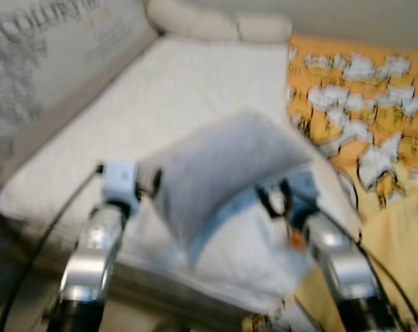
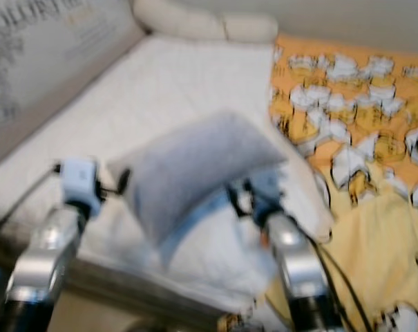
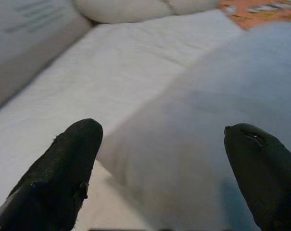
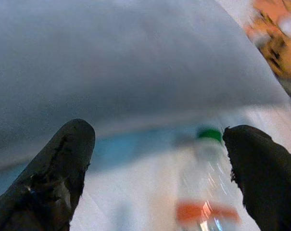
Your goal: Clean up the room
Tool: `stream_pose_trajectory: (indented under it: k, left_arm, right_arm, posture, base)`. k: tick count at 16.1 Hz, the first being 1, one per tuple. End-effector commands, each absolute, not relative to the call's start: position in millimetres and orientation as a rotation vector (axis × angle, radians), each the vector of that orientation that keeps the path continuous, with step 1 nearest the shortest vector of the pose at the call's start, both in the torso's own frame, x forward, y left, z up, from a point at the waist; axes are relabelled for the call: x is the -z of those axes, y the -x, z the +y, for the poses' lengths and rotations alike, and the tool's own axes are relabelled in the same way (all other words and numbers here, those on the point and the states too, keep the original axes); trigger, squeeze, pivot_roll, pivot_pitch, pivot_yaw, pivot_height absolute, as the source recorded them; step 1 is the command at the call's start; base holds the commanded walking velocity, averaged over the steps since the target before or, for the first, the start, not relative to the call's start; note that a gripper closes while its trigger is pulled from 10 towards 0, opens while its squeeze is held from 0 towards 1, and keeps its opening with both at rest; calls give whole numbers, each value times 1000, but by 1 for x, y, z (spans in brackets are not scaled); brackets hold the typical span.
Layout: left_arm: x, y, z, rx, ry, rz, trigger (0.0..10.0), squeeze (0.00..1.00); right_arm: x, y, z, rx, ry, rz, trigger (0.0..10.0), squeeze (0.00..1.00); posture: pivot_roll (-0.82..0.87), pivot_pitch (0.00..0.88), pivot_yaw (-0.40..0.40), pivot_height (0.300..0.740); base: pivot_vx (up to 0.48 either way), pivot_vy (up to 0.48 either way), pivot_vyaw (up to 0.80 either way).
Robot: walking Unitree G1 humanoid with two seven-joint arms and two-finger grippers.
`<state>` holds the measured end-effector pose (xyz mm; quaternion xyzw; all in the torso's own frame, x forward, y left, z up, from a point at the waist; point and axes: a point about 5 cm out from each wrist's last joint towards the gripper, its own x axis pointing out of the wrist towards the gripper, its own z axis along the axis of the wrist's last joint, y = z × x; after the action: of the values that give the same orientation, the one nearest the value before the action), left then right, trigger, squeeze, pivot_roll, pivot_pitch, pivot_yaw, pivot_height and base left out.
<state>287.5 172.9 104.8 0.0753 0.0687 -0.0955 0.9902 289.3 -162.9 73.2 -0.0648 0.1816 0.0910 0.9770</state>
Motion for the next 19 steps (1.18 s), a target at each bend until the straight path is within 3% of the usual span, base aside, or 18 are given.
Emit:
stream_pose_trajectory:
  k: [1, 3, 4, 5, 8, 11, 12, 13, 14, 15, 19]
  left_arm:
    - [-108, -287, 171, 243, -167, 146, 10000, 0]
    - [-111, -286, 167, 403, -231, 167, 10000, 0]
    - [-112, -286, 167, 483, -259, 178, 10000, 0]
    - [-114, -285, 167, 560, -276, 194, 10000, 0]
    - [-118, -277, 163, 808, -368, 265, 10000, 0]
    - [-120, -275, 162, 865, -411, 279, 10000, 0]
    - [-121, -275, 161, 874, -405, 285, 10000, 0]
    - [-121, -274, 161, 880, -404, 290, 10000, 0]
    - [-122, -273, 160, 891, -398, 297, 10000, 0]
    - [-125, -270, 160, 911, -390, 301, 10000, 0]
    - [-124, -264, 159, 948, -380, 318, 10000, 0]
  right_arm:
    - [-83, -296, -164, -153, 151, 376, 10000, 1000]
    - [-81, -301, -168, -139, 218, 455, 10000, 1000]
    - [-78, -302, -172, -119, 225, 509, 10000, 133]
    - [-71, -301, -177, -98, 233, 585, 10000, 0]
    - [-51, -305, -181, -112, 243, 741, 10000, 0]
    - [-31, -308, -188, -97, 213, 828, 10000, 0]
    - [-24, -307, -190, -93, 233, 857, 5412, 0]
    - [-21, -306, -190, -87, 218, 872, 3765, 0]
    - [-17, -306, -190, -80, 180, 883, 431, 0]
    - [-17, -308, -188, -82, 134, 886, 0, 0]
    - [-17, -311, -191, -81, 126, 879, 0, 0]
  posture:
    - [7, 0, 31, 740]
    - [-4, 0, 44, 740]
    - [-8, 0, 48, 740]
    - [-11, 0, 53, 740]
    - [-19, 0, 72, 740]
    - [-6, 0, 74, 740]
    - [-2, 0, 73, 740]
    - [0, 0, 75, 740]
    - [1, 0, 75, 740]
    - [4, 0, 77, 740]
    - [-6, 0, 84, 740]
  base:
    - [0, 0, 0]
    - [0, 0, 0]
    - [0, 0, 0]
    - [0, 0, 0]
    - [0, 0, 0]
    - [0, 0, 0]
    - [0, 0, 0]
    - [0, 0, 0]
    - [0, 0, 0]
    - [0, 0, 0]
    - [0, 0, 0]
